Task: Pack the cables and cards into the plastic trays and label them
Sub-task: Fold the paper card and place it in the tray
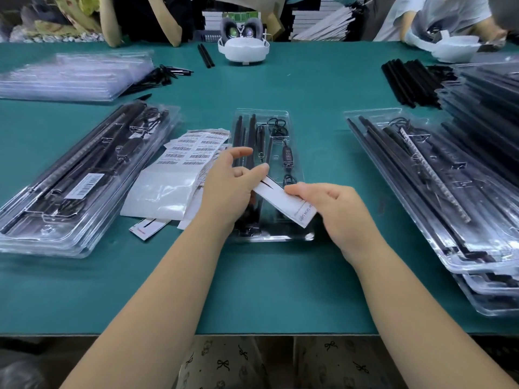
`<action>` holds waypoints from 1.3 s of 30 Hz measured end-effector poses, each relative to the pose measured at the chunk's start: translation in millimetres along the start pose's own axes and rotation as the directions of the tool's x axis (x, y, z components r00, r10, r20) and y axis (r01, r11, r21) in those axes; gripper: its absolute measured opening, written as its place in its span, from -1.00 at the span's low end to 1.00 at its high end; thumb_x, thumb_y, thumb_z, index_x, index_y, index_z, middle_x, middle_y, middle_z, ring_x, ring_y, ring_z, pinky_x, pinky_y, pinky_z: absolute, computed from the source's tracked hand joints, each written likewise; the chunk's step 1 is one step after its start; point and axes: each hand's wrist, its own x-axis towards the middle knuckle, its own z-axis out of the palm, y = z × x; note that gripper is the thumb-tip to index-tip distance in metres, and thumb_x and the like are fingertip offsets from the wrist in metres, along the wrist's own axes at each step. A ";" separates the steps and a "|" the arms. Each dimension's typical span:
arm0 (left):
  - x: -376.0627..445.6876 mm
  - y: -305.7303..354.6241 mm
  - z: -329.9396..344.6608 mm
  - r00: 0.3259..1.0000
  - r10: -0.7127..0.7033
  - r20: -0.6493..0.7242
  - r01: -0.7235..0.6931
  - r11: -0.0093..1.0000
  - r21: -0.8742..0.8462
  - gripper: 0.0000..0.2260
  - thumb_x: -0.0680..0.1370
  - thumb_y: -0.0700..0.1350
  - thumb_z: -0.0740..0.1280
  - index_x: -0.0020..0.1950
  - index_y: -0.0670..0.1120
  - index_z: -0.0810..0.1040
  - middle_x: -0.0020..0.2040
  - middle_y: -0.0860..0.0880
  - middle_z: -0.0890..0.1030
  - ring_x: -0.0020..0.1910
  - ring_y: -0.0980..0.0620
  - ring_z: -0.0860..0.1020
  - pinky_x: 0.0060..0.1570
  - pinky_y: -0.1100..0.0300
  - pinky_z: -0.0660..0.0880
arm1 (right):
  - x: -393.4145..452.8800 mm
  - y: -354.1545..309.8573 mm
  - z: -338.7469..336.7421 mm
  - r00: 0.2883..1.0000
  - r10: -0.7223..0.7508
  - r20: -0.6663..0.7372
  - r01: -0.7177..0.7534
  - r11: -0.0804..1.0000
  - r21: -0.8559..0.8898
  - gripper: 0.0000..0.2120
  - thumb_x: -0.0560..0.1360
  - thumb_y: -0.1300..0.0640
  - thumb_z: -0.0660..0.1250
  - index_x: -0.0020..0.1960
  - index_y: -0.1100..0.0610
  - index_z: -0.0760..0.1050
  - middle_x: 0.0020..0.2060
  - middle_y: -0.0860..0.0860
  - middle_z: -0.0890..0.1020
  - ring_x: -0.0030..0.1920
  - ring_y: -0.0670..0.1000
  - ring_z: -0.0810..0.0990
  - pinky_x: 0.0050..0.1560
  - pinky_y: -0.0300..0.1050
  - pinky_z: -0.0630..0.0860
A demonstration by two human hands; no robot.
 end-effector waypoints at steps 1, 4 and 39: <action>-0.1 1.7 0.9 1.000 -0.015 -0.009 0.015 0.999 -0.028 -0.89 0.55 -0.09 0.31 0.05 0.08 0.49 -0.32 0.01 0.59 -0.42 0.11 0.51 -0.42 0.24 0.49 | 2.1 1.3 0.9 0.998 -0.001 -0.067 0.001 1.000 -0.012 -0.84 0.48 0.16 0.38 -0.19 -0.07 0.66 -0.22 -0.18 0.70 -0.18 -0.26 0.61 -0.17 -0.48 0.44; -5.4 3.7 1.4 0.994 -0.047 0.099 0.058 0.992 -0.115 -0.78 0.50 -0.14 0.13 0.06 0.07 0.48 -0.24 0.02 0.68 -0.23 0.06 0.60 -0.20 0.22 0.56 | 8.3 4.3 -3.2 0.960 0.136 -0.245 -0.058 0.952 0.301 -0.80 0.48 0.30 0.37 -0.12 0.01 0.63 -0.25 -0.12 0.68 -0.28 -0.18 0.59 -0.25 -0.34 0.50; -36.7 0.5 5.2 0.878 0.263 0.399 -0.447 0.747 0.492 -0.75 0.66 0.04 0.06 -0.12 -0.07 0.32 -0.23 -0.10 0.59 -0.25 0.04 0.51 -0.19 0.09 0.43 | 6.4 11.2 -12.5 0.905 0.172 -0.389 -0.171 0.985 0.037 -0.86 0.39 0.28 0.28 -0.17 0.35 0.57 -0.30 0.25 0.60 -0.29 -0.02 0.40 -0.25 -0.10 0.37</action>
